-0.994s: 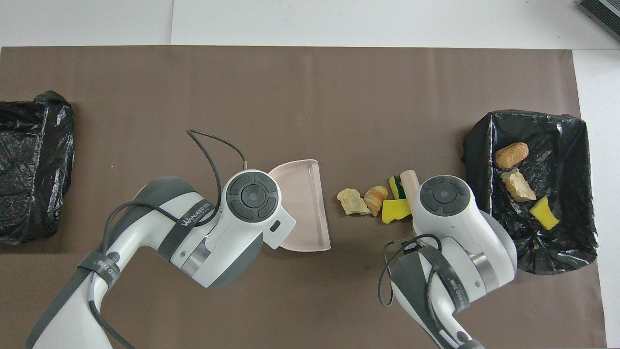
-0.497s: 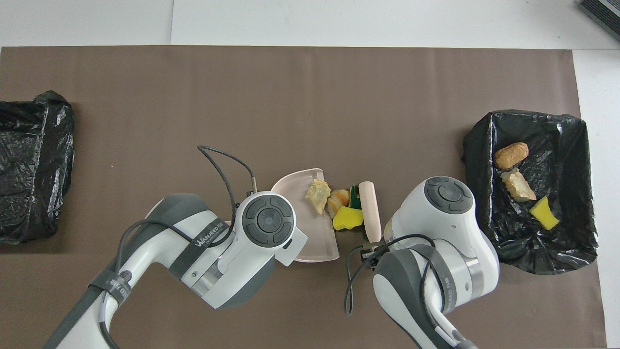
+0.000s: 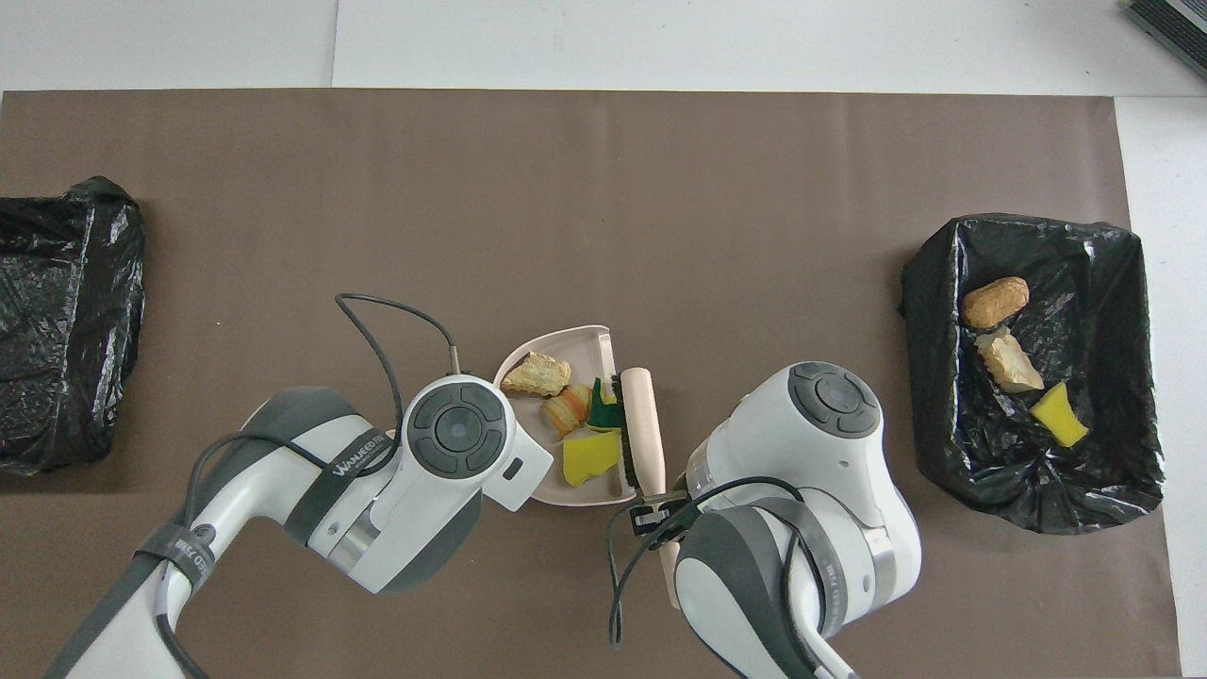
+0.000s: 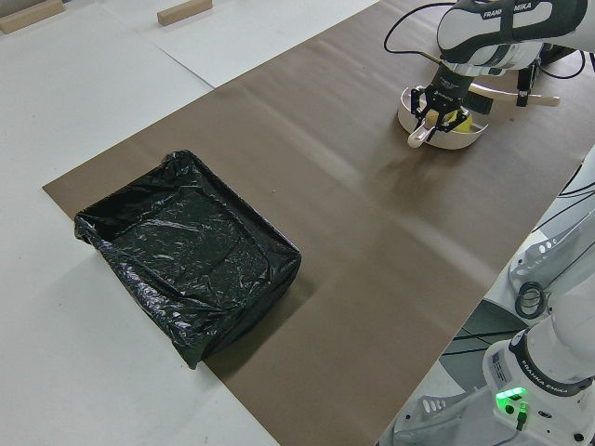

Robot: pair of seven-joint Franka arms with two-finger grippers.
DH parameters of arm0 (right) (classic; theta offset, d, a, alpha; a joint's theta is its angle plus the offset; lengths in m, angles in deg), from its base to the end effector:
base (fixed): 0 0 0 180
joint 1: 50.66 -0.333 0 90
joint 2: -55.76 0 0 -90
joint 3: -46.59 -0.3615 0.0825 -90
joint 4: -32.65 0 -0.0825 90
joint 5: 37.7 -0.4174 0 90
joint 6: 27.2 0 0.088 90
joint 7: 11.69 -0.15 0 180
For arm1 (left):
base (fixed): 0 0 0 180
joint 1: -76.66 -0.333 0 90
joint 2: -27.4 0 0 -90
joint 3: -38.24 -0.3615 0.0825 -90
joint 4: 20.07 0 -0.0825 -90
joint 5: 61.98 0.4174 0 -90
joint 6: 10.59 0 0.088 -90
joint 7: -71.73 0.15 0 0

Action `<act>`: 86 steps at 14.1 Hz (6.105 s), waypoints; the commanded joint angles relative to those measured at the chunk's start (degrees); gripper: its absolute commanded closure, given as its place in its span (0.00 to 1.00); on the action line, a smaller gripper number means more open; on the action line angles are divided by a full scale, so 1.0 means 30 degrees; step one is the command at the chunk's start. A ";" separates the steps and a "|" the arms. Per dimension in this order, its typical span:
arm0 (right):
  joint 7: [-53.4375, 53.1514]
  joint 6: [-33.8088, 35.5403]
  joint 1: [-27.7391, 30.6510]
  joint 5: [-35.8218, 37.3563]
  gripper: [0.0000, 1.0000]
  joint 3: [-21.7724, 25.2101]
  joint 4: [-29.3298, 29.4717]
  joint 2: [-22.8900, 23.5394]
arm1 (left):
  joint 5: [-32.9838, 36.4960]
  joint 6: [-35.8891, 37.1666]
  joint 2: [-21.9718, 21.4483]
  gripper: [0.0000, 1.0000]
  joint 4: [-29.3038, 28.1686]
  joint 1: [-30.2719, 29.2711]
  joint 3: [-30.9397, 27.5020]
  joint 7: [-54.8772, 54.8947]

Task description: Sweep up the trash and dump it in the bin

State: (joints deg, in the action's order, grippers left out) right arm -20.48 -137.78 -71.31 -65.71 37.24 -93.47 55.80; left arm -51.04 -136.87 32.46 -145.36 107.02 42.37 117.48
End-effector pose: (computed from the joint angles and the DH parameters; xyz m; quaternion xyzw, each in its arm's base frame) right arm 0.4250 0.3048 0.3570 -0.9661 -0.0639 0.1948 0.1572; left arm 0.4719 -0.3082 0.3236 -0.7229 0.6864 0.0419 0.0679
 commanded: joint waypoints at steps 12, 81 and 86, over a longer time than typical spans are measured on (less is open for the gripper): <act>0.1669 0.2177 0.1842 0.9777 1.00 0.0041 -0.0438 -0.0865 | -0.0718 -0.1531 -0.0692 1.00 -0.1125 -0.1392 -0.0001 0.3708; -1.0283 -0.2339 -0.4285 0.5904 0.00 0.0011 0.2776 0.0719 | 1.7741 -0.1566 0.1447 1.00 1.0326 -1.9058 -0.0179 1.9118; -0.9315 0.0498 -0.0680 0.9068 0.00 0.0011 0.5471 0.0249 | 1.4548 0.2884 0.1797 1.00 1.2232 -1.6662 0.0350 1.8129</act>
State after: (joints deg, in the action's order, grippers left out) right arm -49.78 -139.51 -76.37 -41.84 37.86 -80.39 56.42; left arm -5.41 -133.62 37.05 -110.64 53.00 43.72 174.88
